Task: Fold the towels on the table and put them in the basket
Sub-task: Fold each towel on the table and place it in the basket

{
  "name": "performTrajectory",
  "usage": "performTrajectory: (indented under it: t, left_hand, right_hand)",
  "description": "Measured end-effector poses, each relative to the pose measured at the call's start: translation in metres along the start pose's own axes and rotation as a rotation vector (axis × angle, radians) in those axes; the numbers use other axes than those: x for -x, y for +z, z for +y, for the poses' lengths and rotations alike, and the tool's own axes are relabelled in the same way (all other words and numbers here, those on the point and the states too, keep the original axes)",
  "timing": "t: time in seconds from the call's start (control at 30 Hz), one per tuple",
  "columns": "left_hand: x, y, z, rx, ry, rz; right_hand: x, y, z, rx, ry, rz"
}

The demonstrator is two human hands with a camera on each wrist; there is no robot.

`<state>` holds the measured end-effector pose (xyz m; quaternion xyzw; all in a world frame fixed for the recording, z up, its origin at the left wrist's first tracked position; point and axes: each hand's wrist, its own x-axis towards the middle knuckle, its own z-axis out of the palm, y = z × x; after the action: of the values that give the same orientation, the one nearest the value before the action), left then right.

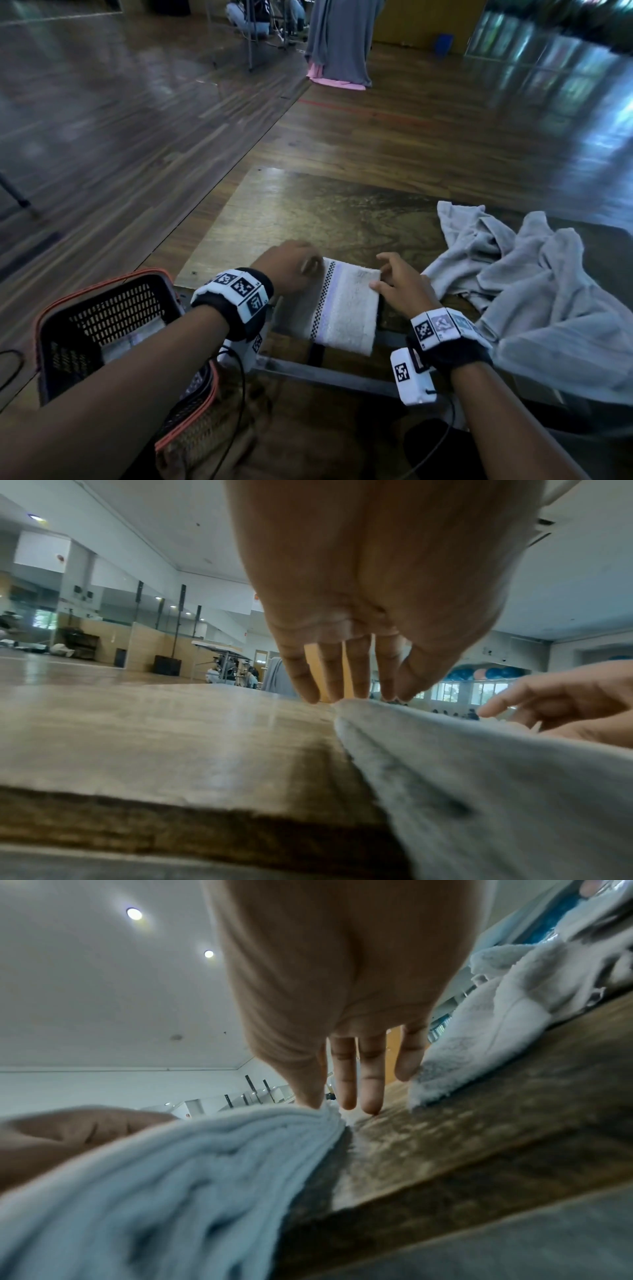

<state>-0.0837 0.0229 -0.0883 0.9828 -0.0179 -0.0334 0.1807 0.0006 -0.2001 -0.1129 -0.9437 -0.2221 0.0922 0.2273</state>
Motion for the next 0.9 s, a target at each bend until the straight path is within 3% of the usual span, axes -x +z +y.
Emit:
performTrajectory:
  t: [0.13, 0.43, 0.73, 0.8, 0.9]
  left_hand:
    - [-0.009, 0.001, -0.011, 0.062, -0.057, -0.069]
    - [-0.024, 0.012, -0.015, 0.083, -0.076, 0.076]
    - [-0.028, 0.019, -0.016, 0.037, -0.133, 0.186]
    - [-0.028, 0.021, -0.015, 0.002, -0.141, 0.188]
    - [-0.025, 0.019, -0.01, -0.107, -0.097, 0.216]
  right_hand:
    - [-0.01, -0.001, 0.002, 0.01, 0.001, 0.03]
    - [-0.02, -0.001, 0.005, -0.148, -0.135, 0.083]
    - [-0.021, 0.0, 0.004, -0.181, -0.113, 0.15]
    - [-0.02, 0.001, 0.001, -0.152, -0.137, 0.143]
    - [-0.016, 0.003, -0.006, 0.099, -0.227, 0.222]
